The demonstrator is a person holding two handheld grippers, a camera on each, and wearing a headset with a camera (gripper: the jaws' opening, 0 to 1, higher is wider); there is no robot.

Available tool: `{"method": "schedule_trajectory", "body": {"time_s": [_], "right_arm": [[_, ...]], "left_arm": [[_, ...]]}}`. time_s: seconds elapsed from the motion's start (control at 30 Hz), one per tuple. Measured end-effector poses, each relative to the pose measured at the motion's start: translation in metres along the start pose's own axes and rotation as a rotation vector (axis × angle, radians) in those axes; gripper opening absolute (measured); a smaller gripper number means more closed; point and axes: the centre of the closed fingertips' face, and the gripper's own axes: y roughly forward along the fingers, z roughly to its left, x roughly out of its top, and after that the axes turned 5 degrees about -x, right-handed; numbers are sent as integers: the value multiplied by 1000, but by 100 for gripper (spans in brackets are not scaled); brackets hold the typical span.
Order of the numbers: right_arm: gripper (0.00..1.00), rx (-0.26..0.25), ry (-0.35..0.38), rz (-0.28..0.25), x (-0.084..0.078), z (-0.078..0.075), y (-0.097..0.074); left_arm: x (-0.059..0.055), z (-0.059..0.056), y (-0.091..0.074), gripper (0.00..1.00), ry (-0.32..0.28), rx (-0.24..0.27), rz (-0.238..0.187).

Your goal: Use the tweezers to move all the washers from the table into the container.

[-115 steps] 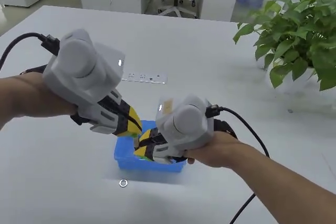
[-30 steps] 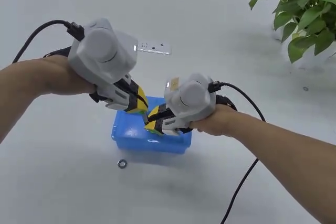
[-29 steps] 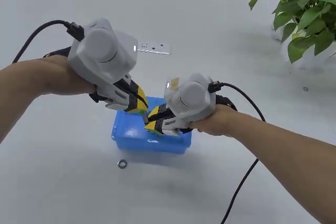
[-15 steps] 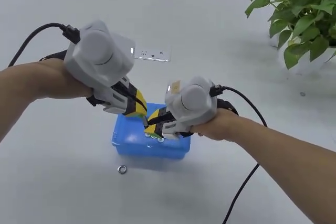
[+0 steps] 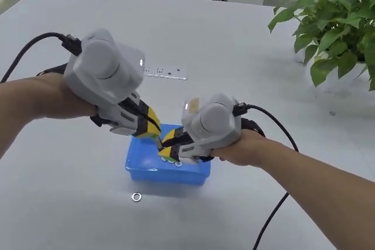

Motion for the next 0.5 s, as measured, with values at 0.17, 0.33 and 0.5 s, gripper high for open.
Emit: {"method": "schedule_trajectory", "body": {"time_s": [0.17, 0.33, 0.5], "right_arm": [[11, 0, -7, -8, 6, 7, -1], [11, 5, -16, -14, 11, 15, -1], [11, 13, -22, -19, 15, 23, 1]], "left_arm": [[-1, -7, -5, 5, 2, 5, 8], [-2, -14, -10, 5, -2, 7, 11], [-5, -22, -14, 5, -10, 12, 15]]}}
